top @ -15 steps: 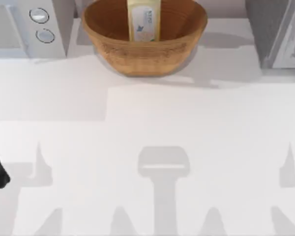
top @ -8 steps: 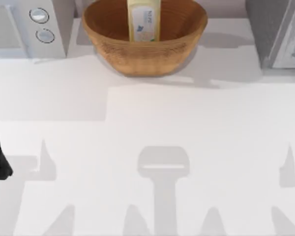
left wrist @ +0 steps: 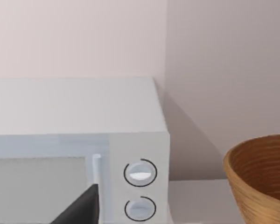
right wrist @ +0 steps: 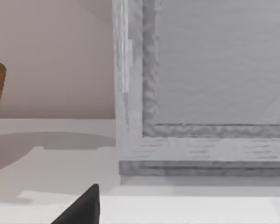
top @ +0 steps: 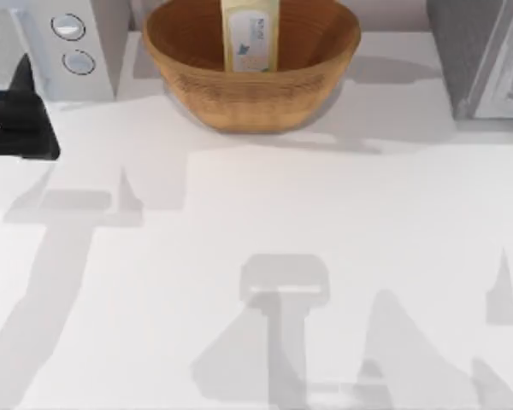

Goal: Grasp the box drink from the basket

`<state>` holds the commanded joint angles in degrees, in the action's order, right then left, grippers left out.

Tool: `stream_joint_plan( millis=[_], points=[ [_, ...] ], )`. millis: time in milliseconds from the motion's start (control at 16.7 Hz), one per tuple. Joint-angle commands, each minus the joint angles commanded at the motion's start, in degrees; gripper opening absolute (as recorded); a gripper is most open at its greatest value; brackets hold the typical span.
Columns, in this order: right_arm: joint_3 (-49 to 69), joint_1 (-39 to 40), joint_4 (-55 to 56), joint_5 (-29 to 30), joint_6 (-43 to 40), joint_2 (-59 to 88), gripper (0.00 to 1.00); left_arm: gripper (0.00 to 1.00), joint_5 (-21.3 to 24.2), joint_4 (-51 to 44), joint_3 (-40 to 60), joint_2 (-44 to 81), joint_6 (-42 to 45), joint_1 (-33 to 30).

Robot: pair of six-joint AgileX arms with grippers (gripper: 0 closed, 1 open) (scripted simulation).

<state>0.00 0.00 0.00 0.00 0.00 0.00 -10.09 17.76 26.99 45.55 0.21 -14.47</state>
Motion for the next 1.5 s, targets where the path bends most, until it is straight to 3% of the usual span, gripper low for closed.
stream_joint_plan(
  millis=[480, 840, 1140, 1500],
  points=[
    [0.0, 0.0, 0.0, 0.0, 0.0, 0.0, 1.00, 1.00, -12.2, 20.3, 28.4, 46.0, -0.1, -12.9],
    [0.0, 0.0, 0.0, 0.0, 0.0, 0.0, 1.00, 1.00, -19.8, 32.2, 44.1, 74.2, 0.0, -19.2],
    [0.0, 0.0, 0.0, 0.0, 0.0, 0.0, 1.00, 1.00, -23.0, 37.0, 50.2, 86.3, 0.1, -21.2],
    [0.0, 0.0, 0.0, 0.0, 0.0, 0.0, 1.00, 1.00, -23.2, 37.4, 50.5, 86.0, 0.2, -21.2]
  ],
)
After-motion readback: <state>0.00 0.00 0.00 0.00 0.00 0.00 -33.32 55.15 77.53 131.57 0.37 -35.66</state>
